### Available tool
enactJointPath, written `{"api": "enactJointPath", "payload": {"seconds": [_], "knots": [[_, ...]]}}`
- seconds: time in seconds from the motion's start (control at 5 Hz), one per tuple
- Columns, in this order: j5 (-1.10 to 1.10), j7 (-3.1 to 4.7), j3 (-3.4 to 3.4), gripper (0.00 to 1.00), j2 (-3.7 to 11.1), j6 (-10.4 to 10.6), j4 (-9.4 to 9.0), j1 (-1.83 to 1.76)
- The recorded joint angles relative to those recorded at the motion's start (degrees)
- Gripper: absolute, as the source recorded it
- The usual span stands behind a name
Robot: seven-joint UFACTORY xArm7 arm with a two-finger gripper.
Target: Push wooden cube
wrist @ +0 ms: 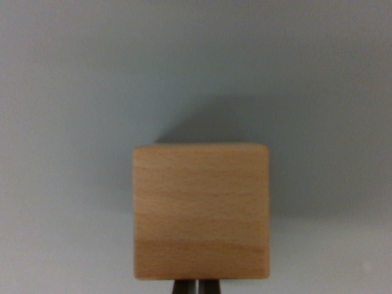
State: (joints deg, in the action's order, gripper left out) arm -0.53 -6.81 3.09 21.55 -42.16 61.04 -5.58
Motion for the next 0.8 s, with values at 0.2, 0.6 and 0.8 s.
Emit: {"api": "enactJointPath", "payload": {"seconds": [0.2,0.6,0.8], "knots": [[0.0,0.0,0.0,1.0,0.0,0.0,0.0,0.0],[-0.08,0.14,-0.1,1.0,1.73,-0.97,2.7,0.07],[-0.16,0.27,-0.2,1.0,3.42,-1.9,5.32,0.14]]}}
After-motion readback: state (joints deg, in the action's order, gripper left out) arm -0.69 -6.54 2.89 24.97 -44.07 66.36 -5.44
